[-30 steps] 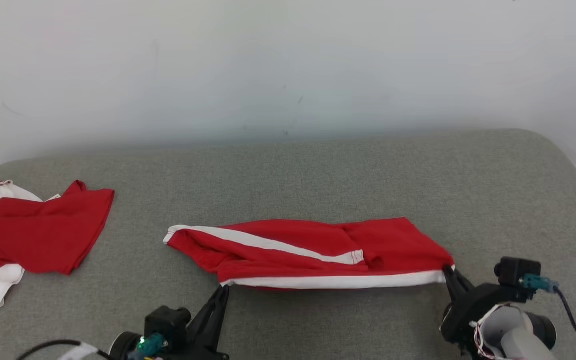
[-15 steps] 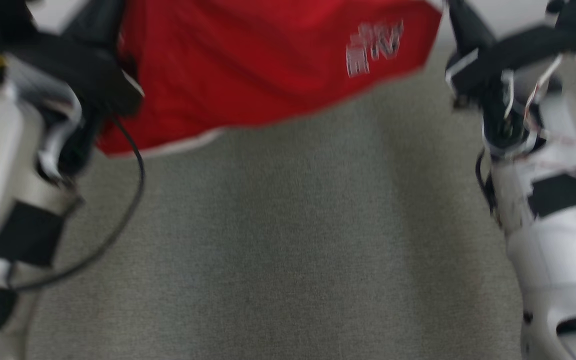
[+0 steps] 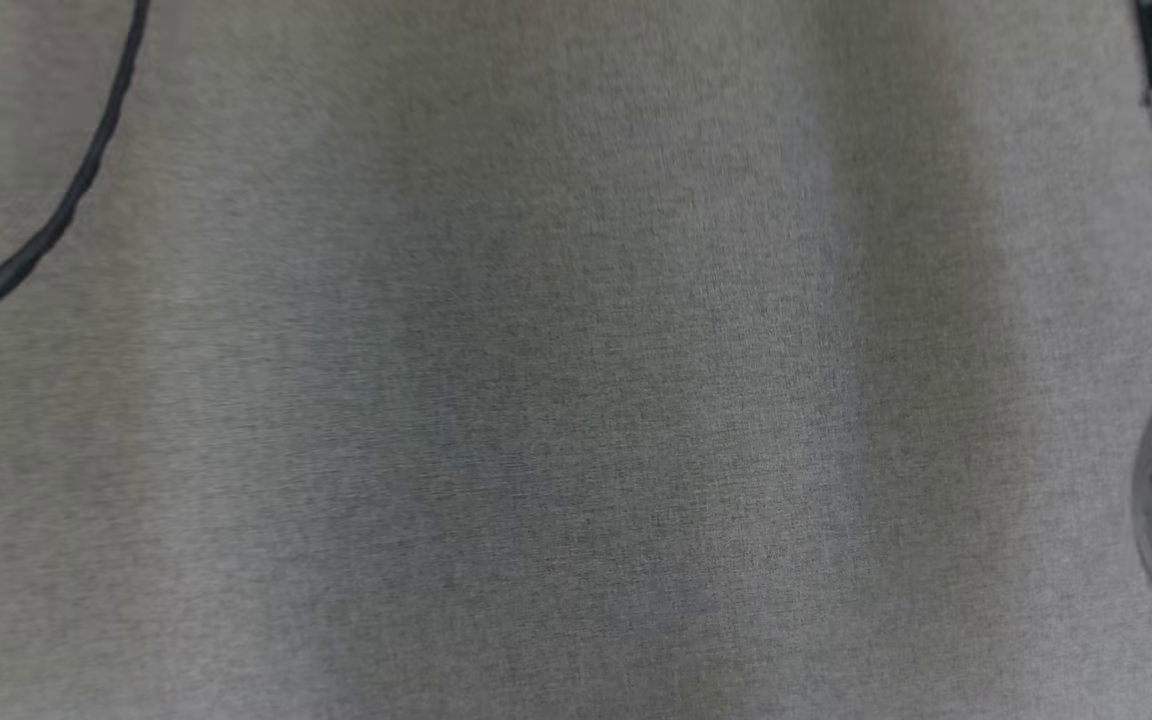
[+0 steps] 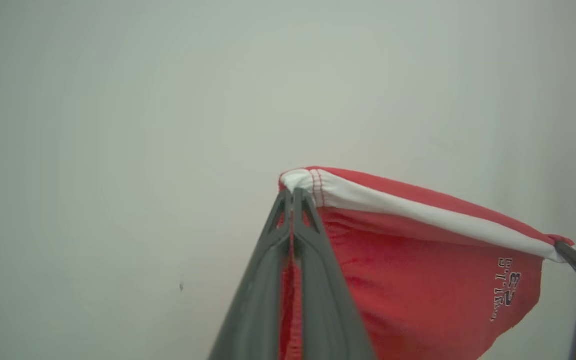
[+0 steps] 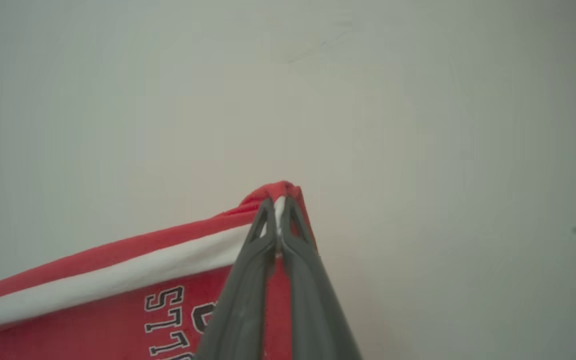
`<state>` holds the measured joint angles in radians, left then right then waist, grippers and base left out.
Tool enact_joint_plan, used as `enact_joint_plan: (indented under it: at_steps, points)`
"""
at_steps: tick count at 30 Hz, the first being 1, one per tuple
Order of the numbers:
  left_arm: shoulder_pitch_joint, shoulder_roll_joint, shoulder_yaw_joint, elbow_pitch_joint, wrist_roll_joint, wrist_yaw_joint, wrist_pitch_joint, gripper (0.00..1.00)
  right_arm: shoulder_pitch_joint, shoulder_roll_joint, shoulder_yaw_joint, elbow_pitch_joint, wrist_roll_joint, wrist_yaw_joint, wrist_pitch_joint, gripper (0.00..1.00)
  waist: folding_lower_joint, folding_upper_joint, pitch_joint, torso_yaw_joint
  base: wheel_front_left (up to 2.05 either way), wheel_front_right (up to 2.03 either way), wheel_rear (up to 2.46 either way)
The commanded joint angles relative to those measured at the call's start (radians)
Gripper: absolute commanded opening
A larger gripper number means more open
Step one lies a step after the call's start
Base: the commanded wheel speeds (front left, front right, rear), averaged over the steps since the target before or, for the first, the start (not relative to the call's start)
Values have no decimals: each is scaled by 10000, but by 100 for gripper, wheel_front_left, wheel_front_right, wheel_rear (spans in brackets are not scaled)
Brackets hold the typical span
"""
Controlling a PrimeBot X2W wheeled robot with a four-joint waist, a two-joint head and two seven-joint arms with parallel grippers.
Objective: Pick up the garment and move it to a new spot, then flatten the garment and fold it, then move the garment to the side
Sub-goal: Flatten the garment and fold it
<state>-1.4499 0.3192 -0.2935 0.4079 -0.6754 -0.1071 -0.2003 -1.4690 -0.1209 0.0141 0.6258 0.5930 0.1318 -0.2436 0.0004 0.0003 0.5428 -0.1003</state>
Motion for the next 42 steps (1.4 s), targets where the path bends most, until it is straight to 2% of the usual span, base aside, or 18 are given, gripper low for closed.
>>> enact_joint_plan:
  at_steps: [1, 6, 11, 14, 19, 21, 25, 29, 35, 37, 38, 42]
  points:
    - [195, -125, 162, 146, -46, -24, -311, 0, 258, -194, 58, -98, -137, -22, -149, 0, -4, -3, 439, -192, 0, 0, 0]
    - [1731, -276, -387, 678, -157, -151, -507, 0, 1513, -435, 835, 296, -14, -22, -140, 0, -4, -3, 147, -123, 0, 0, 0]
    - [3548, -259, -713, 988, -341, -232, -632, 0, 2931, -565, 1701, 678, 370, -22, 496, 0, -4, -3, -374, -152, 0, 0, 0]
    - [5034, -587, -718, 890, -291, -255, -666, 0, 4231, -908, 2204, 565, 770, -22, 1047, 0, -4, -3, -1068, 74, 0, 0, 0]
    - [7794, -799, -922, 571, 74, -229, -660, 0, 6408, -1706, 2730, -1, 1165, -22, 1946, 0, -4, -3, -2638, 214, 0, 0, 0]
    - [8769, -1107, -575, 680, -348, -214, -662, 0, 7171, -1921, 2667, -297, 1319, -22, 2033, 0, -4, -3, -3261, 251, 0, 0, 0]
    - [10430, -1539, -196, 864, -734, -213, -663, 0, 8873, -2432, 2515, -489, 781, -27, 2146, 0, -4, -3, -4394, 355, 0, 0, 0]
    - [11761, -1633, -407, 1045, -596, -210, -664, 0, 10617, -2290, 2061, -752, 509, -31, 2513, 0, -4, -3, -5425, 498, 0, 0, 0]
    - [12975, -1415, -1132, 805, 75, -204, -665, 0, 12832, -1728, 900, -2223, 9, -31, 3040, 0, -4, -3, -5939, 549, 0, 0, 0]
    - [13311, -1400, -1225, 568, 191, -174, -665, 0, 13570, -1396, 408, -2818, -207, -30, 3247, 0, -4, -3, -6037, 619, 0, 0, 0]
    - [13693, -1311, -1342, 347, 317, -142, -665, 0, 14288, -968, -102, -3500, -487, -25, 3530, 0, -4, -3, -6126, 677, 0, 0, 0]
    - [14354, -959, -1533, -196, 431, -108, -553, 0, 15637, -129, -966, -4972, -988, -25, 4279, 0, -4, -3, -6160, 733, 0, 0, 0]
